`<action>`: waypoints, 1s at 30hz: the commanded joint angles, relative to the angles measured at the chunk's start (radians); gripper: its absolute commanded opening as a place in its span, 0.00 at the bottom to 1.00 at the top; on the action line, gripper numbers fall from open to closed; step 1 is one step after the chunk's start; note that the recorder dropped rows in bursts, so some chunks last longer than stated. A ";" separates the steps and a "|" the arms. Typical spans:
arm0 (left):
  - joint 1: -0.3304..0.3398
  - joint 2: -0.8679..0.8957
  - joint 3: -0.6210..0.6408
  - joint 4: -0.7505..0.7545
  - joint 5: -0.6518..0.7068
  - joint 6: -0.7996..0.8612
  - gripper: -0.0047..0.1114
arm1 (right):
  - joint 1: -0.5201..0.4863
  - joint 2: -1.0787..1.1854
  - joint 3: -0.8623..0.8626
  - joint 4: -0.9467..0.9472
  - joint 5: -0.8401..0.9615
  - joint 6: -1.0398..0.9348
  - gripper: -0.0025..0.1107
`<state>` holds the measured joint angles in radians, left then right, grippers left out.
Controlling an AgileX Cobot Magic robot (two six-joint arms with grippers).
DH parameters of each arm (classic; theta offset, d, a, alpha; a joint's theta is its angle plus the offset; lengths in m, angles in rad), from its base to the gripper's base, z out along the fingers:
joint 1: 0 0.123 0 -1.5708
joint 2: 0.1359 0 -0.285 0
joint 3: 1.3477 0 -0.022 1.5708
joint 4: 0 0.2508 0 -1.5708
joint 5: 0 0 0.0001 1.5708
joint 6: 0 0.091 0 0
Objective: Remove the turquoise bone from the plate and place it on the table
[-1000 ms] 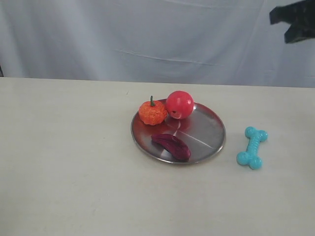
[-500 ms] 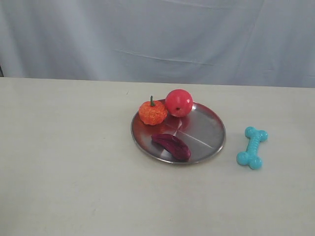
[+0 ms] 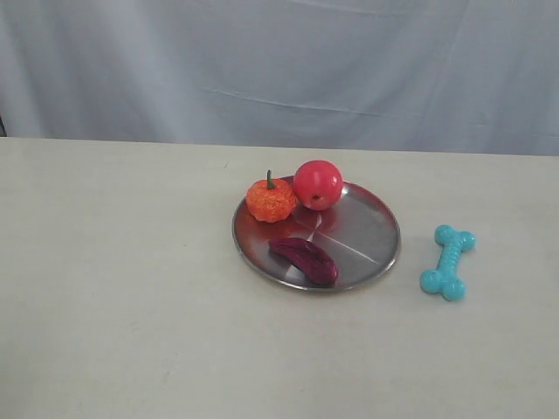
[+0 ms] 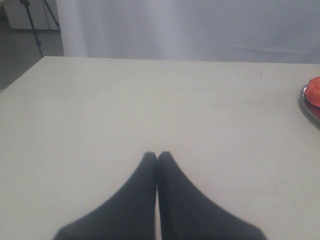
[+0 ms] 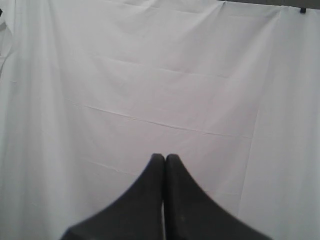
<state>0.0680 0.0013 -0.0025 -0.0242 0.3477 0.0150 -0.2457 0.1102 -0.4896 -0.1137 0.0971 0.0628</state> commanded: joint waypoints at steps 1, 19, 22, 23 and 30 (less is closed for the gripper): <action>-0.008 -0.001 0.003 -0.001 -0.005 -0.004 0.04 | 0.004 -0.076 0.041 0.014 0.041 0.004 0.02; -0.008 -0.001 0.003 -0.001 -0.005 -0.004 0.04 | 0.004 -0.110 0.048 0.014 0.074 0.000 0.02; -0.008 -0.001 0.003 -0.001 -0.005 -0.004 0.04 | 0.001 -0.110 0.048 0.007 0.074 -0.004 0.02; -0.008 -0.001 0.003 -0.001 -0.005 -0.004 0.04 | -0.010 -0.110 0.048 0.010 0.072 0.000 0.02; -0.008 -0.001 0.003 -0.001 -0.005 -0.004 0.04 | -0.046 -0.110 0.080 0.015 0.114 0.003 0.02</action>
<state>0.0680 0.0013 -0.0025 -0.0242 0.3477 0.0150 -0.2847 0.0052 -0.4343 -0.0981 0.1928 0.0628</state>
